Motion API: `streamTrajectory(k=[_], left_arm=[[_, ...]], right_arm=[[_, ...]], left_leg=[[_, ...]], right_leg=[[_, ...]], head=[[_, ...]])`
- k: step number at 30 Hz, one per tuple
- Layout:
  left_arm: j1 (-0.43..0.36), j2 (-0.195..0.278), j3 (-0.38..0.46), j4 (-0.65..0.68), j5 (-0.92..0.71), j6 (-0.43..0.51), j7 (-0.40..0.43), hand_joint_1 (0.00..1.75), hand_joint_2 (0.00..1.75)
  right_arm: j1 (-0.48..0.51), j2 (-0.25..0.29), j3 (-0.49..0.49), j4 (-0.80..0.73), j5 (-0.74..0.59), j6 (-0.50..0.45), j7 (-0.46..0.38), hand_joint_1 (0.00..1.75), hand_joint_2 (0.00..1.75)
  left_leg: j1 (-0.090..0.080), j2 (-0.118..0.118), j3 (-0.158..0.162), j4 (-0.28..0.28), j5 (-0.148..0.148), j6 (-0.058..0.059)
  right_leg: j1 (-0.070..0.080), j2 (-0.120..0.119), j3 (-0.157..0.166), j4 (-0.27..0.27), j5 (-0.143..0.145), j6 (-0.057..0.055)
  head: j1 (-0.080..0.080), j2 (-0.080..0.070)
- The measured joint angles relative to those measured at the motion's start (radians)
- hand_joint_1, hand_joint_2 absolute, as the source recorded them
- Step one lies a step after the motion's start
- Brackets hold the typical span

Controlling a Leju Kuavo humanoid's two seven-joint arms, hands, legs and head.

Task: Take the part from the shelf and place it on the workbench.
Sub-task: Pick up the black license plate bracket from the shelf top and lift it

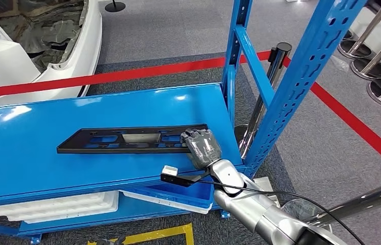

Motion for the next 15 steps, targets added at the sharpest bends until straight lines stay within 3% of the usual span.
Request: streamTrajectory(k=[15], left_arm=[[0.002,0.0,0.0,0.0,0.009,0.013,-0.001,0.0,0.0]], right_arm=[[0.033,-0.032,-0.044,-0.115,-0.051,-0.114,0.043,1.75,1.75]], left_leg=[[0.0,0.0,0.001,0.001,0.0,0.001]], right_leg=[[0.0,0.0,0.001,0.0,0.0,0.0]], head=[[0.0,0.0]])
